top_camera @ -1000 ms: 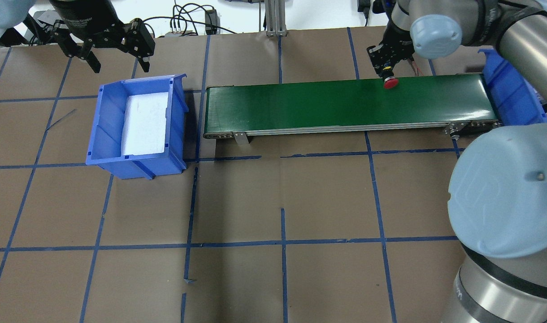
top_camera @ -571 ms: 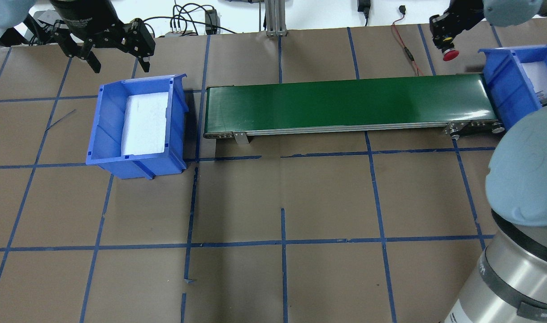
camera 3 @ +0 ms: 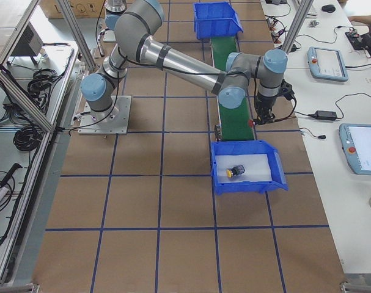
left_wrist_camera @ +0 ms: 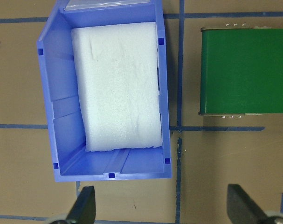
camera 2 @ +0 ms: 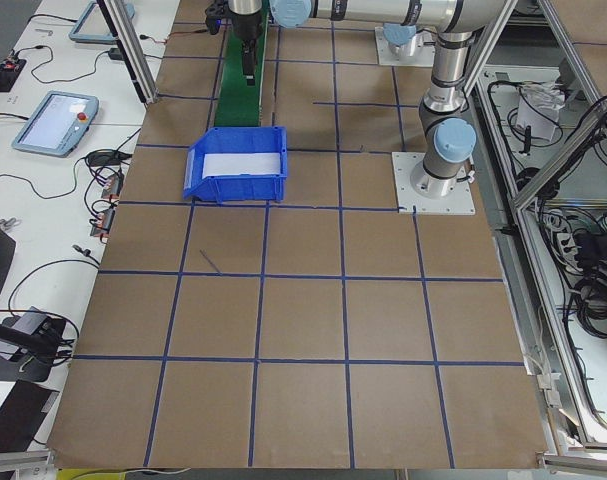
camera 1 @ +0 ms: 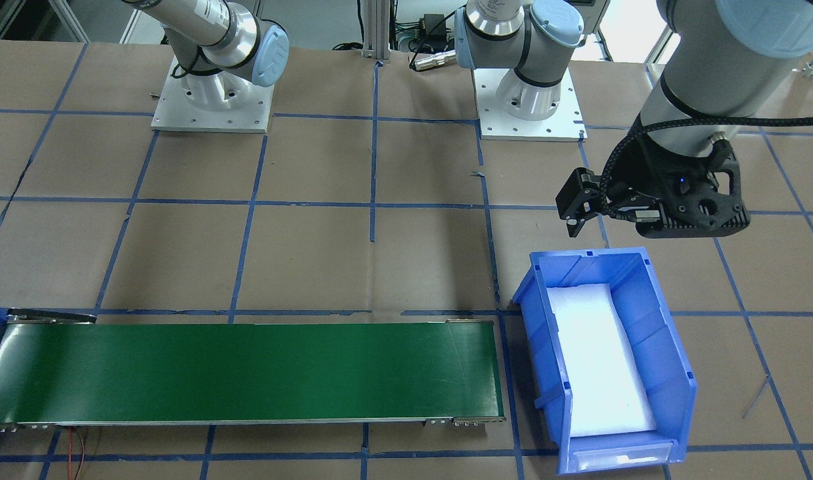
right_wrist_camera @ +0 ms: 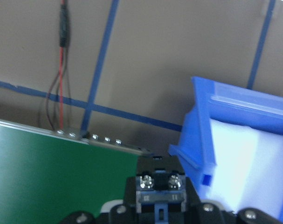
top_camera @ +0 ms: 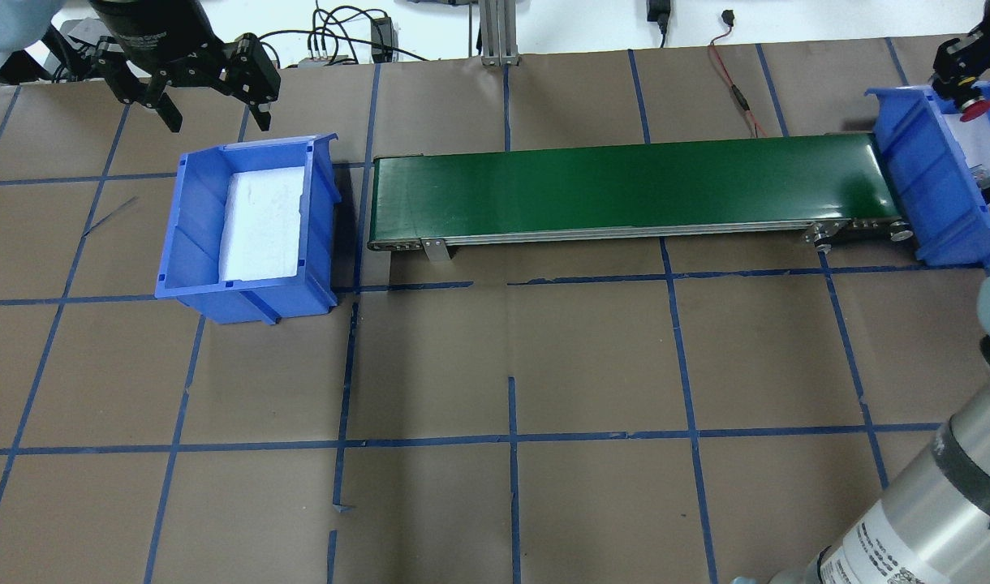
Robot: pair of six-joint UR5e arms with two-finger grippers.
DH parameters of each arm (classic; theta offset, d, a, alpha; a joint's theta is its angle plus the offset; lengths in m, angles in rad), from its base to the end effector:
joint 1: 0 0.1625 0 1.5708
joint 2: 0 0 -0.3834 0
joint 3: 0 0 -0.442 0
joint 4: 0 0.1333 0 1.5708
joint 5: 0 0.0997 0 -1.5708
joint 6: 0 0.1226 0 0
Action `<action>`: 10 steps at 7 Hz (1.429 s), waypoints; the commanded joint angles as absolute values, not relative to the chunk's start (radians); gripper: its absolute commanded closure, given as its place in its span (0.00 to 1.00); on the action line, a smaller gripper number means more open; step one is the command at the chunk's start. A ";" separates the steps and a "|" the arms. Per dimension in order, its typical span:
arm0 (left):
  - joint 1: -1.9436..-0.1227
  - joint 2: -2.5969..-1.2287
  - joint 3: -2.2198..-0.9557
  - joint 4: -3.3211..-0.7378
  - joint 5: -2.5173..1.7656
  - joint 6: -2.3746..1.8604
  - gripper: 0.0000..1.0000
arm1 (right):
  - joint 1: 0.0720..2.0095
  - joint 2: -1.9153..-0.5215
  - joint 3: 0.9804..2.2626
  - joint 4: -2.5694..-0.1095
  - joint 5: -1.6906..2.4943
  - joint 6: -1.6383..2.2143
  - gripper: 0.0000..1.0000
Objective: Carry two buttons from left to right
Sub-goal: 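Carry the red button to the far blue bin and lower it in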
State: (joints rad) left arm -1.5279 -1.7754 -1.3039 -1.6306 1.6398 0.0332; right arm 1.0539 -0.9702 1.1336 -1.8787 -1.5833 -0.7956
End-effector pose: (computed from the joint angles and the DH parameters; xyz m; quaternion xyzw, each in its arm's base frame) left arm -0.0982 -0.6238 0.4434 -0.0049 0.9994 0.0001 0.0345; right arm -0.2655 -0.7337 0.2999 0.1381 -0.9878 0.0534 0.0490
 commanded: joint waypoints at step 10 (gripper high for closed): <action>-1.529 -1.775 -1.305 -1.631 1.640 0.032 0.00 | 0.991 -0.721 1.006 -1.934 -1.566 -0.825 0.92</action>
State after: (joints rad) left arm -1.5290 -1.7749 -1.3053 -1.6306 1.6398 0.0322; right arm 0.9910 -0.7367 1.0064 -1.9279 -1.5677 -0.8259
